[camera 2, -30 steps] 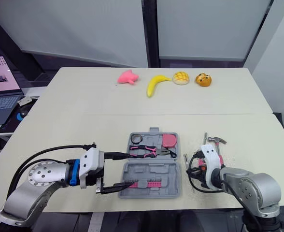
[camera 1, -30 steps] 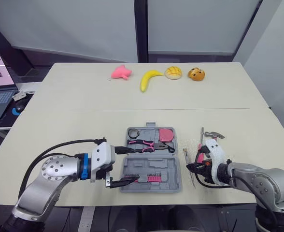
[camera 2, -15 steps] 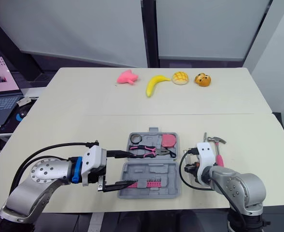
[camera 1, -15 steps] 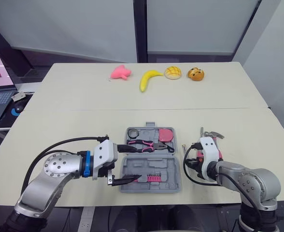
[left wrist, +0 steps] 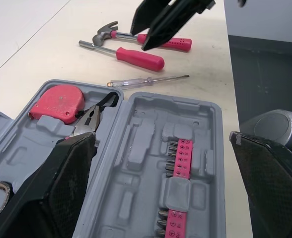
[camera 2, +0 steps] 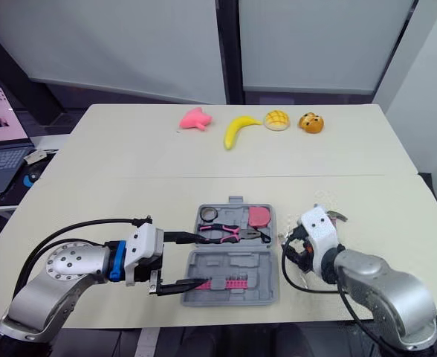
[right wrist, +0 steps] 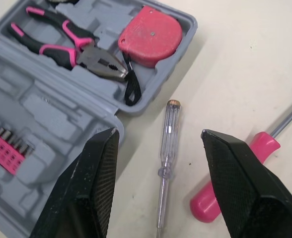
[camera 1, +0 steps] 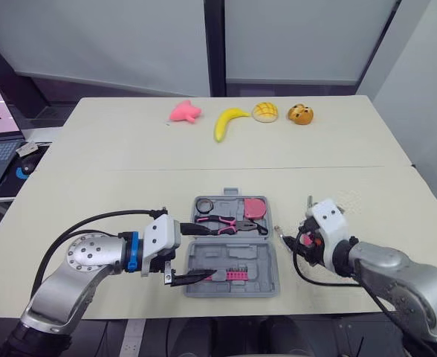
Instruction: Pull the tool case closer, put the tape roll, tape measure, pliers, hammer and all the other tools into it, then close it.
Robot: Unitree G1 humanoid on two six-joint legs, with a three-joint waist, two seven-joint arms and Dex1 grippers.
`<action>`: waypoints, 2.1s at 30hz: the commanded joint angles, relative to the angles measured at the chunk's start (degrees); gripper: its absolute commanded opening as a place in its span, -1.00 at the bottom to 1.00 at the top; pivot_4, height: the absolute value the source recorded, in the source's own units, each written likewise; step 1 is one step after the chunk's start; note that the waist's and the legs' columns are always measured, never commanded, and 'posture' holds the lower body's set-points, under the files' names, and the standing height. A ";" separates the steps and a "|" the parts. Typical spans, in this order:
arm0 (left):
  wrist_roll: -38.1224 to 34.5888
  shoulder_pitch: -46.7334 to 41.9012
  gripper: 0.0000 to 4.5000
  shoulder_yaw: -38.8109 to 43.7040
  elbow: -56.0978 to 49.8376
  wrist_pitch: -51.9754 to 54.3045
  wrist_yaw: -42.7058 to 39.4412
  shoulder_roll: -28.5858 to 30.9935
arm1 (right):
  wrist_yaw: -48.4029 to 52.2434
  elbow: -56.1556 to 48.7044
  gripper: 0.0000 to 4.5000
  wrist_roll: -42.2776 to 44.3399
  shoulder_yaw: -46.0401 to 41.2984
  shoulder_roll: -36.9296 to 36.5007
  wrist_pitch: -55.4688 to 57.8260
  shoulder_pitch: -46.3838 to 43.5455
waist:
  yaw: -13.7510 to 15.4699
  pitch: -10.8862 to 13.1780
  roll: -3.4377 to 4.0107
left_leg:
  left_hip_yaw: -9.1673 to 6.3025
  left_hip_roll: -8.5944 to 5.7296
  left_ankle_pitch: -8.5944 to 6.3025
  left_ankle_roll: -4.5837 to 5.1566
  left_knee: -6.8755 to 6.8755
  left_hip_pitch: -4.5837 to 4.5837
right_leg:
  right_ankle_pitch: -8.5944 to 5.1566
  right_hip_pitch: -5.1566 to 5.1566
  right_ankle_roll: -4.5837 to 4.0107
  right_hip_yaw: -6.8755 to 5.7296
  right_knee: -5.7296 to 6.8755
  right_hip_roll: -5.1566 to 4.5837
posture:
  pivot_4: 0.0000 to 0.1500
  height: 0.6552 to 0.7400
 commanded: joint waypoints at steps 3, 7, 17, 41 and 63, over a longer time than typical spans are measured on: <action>-1.47 -0.06 1.00 2.10 -0.45 -1.62 -0.72 0.06 | 0.72 5.20 0.25 -9.58 6.78 -2.23 -18.78 5.59 | -0.11 0.00 -0.01 | 0.00 0.02 0.00 0.00 0.01 0.04 | 0.00 0.03 0.00 0.00 0.02 0.01 | 1.00 0.51; -1.25 -0.09 1.00 2.27 0.34 -2.40 -1.24 0.32 | 0.44 9.65 0.25 -14.37 10.43 -1.32 -25.01 6.22 | -0.24 0.00 -0.01 | 0.00 0.02 0.00 -0.01 0.00 0.08 | 0.00 0.05 0.00 0.01 0.03 0.01 | 1.00 0.51; -0.62 -0.89 1.00 1.95 1.51 -3.08 -1.81 0.58 | -2.17 17.96 0.25 -20.42 11.51 5.40 -27.07 5.49 | -0.18 -0.01 -0.02 | -0.01 0.01 0.00 -0.01 0.01 0.08 | 0.00 0.06 0.00 0.01 0.03 0.01 | 1.00 0.51; -2.47 -0.66 1.00 4.50 1.97 -0.82 -2.31 1.78 | -4.01 17.79 -0.87 -21.91 7.72 12.05 -24.01 8.75 | -0.23 -0.04 -0.05 | 0.00 0.02 0.00 -0.01 0.00 0.16 | 0.00 0.11 0.00 0.03 0.04 0.01 | 1.00 0.51; -0.31 8.02 1.00 14.62 9.38 -12.62 -12.81 8.31 | 31.89 2.84 -0.87 -13.79 15.94 -21.77 -17.93 -16.60 | -0.37 0.00 -0.02 | 0.00 0.04 0.00 0.00 -0.03 0.16 | -0.01 0.10 -0.02 -0.01 -0.02 0.00 | 1.00 0.51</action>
